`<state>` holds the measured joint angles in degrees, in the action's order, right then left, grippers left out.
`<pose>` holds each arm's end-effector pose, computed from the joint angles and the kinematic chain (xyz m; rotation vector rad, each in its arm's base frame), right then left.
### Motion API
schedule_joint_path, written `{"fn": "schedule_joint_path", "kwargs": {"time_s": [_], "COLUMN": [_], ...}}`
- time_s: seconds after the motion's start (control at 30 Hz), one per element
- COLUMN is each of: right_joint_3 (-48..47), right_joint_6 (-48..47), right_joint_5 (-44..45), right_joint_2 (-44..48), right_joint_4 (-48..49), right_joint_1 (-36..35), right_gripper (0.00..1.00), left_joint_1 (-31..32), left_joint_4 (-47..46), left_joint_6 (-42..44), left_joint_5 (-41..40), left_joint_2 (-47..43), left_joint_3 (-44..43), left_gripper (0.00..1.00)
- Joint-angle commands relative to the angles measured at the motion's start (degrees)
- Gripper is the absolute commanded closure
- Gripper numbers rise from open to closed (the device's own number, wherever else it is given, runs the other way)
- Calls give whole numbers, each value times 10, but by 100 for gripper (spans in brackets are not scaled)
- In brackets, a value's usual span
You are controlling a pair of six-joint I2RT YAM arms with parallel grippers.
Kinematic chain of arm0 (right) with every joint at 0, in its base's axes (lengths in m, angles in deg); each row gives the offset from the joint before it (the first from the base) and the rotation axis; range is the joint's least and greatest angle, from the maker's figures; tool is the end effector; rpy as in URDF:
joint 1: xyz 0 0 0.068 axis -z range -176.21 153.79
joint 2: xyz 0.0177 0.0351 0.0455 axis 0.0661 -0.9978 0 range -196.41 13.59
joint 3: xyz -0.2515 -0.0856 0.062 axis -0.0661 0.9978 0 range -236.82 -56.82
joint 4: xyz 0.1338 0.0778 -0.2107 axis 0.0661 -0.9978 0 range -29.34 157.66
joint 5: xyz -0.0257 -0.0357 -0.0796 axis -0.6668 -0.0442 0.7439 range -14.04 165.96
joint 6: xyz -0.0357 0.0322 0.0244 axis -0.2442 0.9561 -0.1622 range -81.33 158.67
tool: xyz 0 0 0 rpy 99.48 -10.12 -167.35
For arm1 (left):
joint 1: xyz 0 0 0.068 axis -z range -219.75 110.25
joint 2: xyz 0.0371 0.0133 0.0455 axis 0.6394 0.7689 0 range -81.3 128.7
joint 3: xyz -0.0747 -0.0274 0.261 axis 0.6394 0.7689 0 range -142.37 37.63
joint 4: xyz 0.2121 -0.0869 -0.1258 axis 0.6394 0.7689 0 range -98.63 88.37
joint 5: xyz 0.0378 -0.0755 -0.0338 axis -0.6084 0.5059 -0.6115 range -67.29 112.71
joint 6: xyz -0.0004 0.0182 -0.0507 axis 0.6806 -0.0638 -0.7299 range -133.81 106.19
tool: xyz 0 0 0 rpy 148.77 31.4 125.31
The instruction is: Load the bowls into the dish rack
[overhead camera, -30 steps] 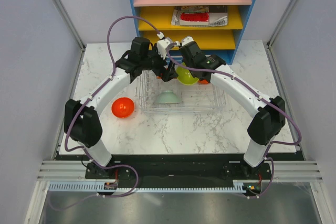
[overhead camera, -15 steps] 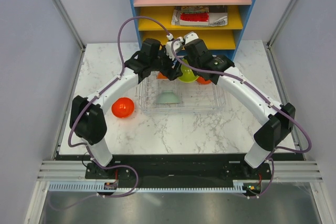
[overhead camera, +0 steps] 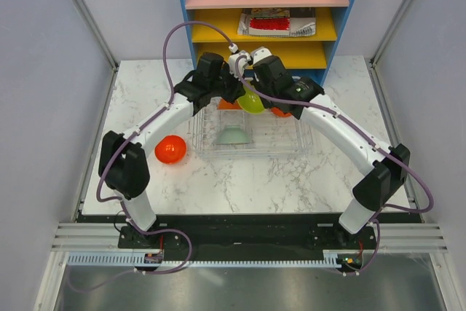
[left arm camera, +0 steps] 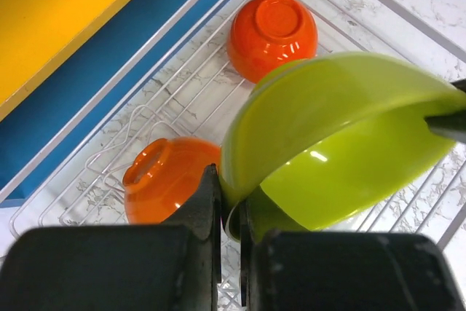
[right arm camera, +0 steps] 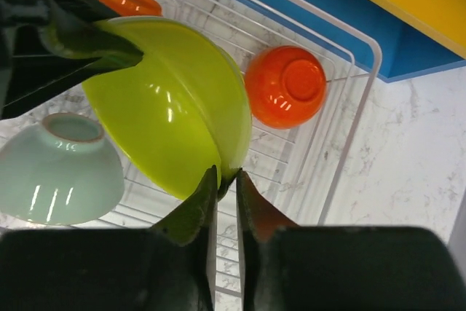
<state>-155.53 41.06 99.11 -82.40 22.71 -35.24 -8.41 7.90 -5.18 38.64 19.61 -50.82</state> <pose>0.2950 0.2211 0.3758 -0.5087 2.1794 -0.0779 0.3510 -0.2251 0.3261 0.8767 1.9067 -0.5296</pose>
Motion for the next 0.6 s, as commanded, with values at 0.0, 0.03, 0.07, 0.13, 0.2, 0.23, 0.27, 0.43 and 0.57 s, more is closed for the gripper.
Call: {"fn": "schedule_joint_path", "kwargs": {"time_s": [0.0,0.03,0.07,0.13,0.2,0.23,0.27,0.43,0.57], "right_joint_3": [-15,-14,-14,-12,-10,-5,-2,37,84], "right_joint_6": [-19,-19,-19,-34,-39,-47,-50,-70,-97], "right_joint_5": [-40,-46,-49,-62,-70,-85,-93,-173,-359], "right_joint_2": [23,28,32,44,55,70,76,126,163], "right_joint_4": [17,16,17,16,17,17,17,17,21], "right_joint_1": [5,5,5,4,5,6,7,23,96], "right_gripper": [72,55,49,35,29,23,20,9,3], "left_joint_1": [11,12,11,11,11,10,9,4,-12], "left_joint_4": [-5,-5,-5,-3,-2,-1,-1,1,3], "left_joint_6": [12,13,15,18,25,27,32,40,40], "left_joint_5": [40,40,39,35,32,31,31,40,91], "left_joint_2": [-3,-5,-6,-11,-19,-26,-30,-57,-86], "left_joint_3": [-20,-18,-16,-14,-10,-6,-3,14,28], "left_gripper": [98,98,98,98,98,98,98,98,98]}}
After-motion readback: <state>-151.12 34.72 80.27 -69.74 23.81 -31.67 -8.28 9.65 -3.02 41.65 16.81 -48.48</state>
